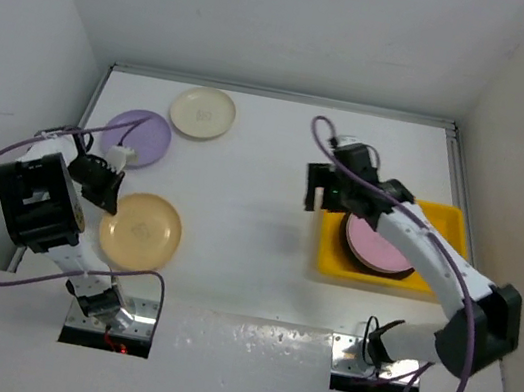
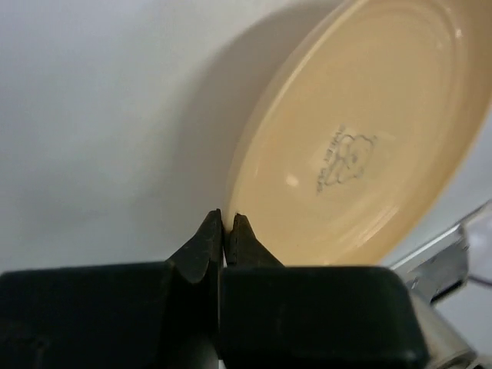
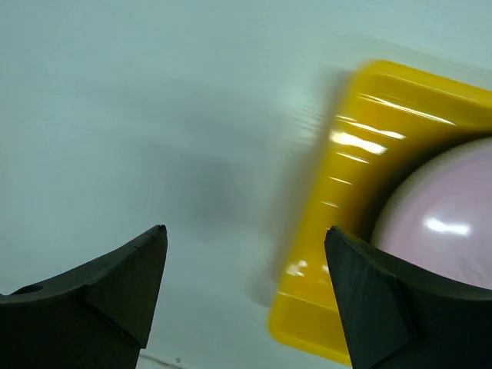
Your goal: Place the plates into the plastic bin on the countertop
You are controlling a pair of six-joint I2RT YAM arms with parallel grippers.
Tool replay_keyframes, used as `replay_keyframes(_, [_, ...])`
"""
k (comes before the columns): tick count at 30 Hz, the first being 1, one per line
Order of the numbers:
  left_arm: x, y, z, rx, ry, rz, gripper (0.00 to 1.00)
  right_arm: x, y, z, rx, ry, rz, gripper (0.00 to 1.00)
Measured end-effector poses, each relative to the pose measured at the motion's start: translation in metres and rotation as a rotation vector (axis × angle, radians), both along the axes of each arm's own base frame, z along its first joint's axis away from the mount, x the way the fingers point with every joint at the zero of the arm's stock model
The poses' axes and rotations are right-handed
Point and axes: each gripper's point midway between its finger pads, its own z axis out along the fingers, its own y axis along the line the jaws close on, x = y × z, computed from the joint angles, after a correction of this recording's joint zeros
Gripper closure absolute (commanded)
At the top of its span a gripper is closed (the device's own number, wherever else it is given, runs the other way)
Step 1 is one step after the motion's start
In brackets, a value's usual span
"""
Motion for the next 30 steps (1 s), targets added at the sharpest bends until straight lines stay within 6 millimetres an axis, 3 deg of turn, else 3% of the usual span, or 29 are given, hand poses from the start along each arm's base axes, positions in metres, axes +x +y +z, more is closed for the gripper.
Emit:
replay_keyframes(1, [0.013,-0.006,0.010,-0.040,-0.043,0.016,1.00,-0.003,0.032,-0.004,0.016,0.014,0.105,0.20])
replay_keyframes(6, [0.079,-0.049,0.072,-0.167,-0.282,0.006,1.00,-0.005,0.150,-0.009,0.103,0.031,0.403,0.23])
replay_keyframes(9, [0.103,-0.084,0.107,-0.222,-0.365,-0.038,1.00,0.009,0.197,0.006,0.164,-0.024,0.472,0.30])
replay_keyframes(12, [0.115,-0.111,0.128,-0.266,-0.395,-0.052,1.00,0.033,0.229,0.025,0.206,-0.089,0.483,0.36])
replay_keyframes(16, [0.116,-0.124,0.134,-0.293,-0.379,-0.028,1.00,0.056,0.248,0.033,0.235,-0.128,0.467,0.47])
replay_keyframes(20, [0.115,-0.127,0.136,-0.316,-0.364,-0.004,1.00,0.059,0.251,0.016,0.225,-0.095,0.448,0.57])
replay_keyframes(23, [0.115,-0.132,0.138,-0.343,-0.365,-0.007,1.00,0.059,0.250,-0.001,0.204,-0.063,0.439,0.81])
replay_keyframes(24, [0.115,-0.133,0.139,-0.349,-0.365,-0.010,1.00,0.059,0.249,-0.005,0.196,-0.054,0.436,0.95])
replay_keyframes(25, [0.115,-0.133,0.139,-0.350,-0.366,-0.010,1.00,0.058,0.248,-0.009,0.188,-0.046,0.432,1.00])
replay_keyframes(27, [0.117,-0.131,0.139,-0.344,-0.376,-0.015,1.00,0.057,0.248,-0.011,0.191,-0.035,0.424,1.00])
replay_keyframes(28, [0.118,-0.131,0.139,-0.342,-0.383,-0.018,0.87,0.057,0.247,-0.011,0.190,-0.038,0.420,1.00])
replay_keyframes(30, [0.119,-0.131,0.140,-0.343,-0.389,-0.022,0.44,0.058,0.245,-0.009,0.186,-0.041,0.404,1.00])
